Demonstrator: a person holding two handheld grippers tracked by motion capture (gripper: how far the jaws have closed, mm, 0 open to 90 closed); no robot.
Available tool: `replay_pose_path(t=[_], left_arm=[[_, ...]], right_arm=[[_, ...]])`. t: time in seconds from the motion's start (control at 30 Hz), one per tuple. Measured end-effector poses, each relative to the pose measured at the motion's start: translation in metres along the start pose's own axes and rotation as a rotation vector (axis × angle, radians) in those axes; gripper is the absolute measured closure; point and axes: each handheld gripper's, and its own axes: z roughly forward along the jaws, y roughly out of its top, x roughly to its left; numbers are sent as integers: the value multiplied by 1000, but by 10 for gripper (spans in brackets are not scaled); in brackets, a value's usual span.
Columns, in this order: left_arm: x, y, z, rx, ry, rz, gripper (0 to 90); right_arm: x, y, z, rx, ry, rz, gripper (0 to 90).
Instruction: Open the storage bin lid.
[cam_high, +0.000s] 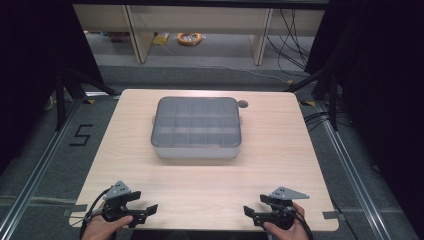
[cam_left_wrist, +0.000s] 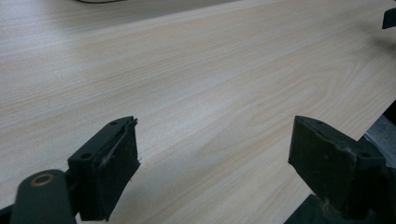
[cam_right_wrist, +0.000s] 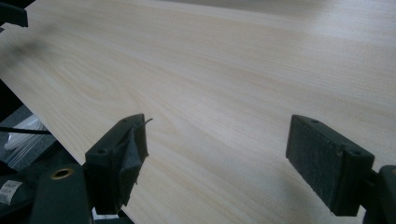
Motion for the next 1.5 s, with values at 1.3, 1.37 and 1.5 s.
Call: replay_pose_path(t=[1.3, 1.37, 1.5], left_arm=[[26, 44, 21, -70, -12, -87, 151], [28, 47, 22, -73, -13, -93, 151], [33, 54, 23, -81, -27, -120, 151]], right_arm=[[-33, 66, 14, -149, 78, 99, 244], [-35, 73, 15, -160, 87, 92, 248], [-40, 85, 22, -160, 87, 94, 249]])
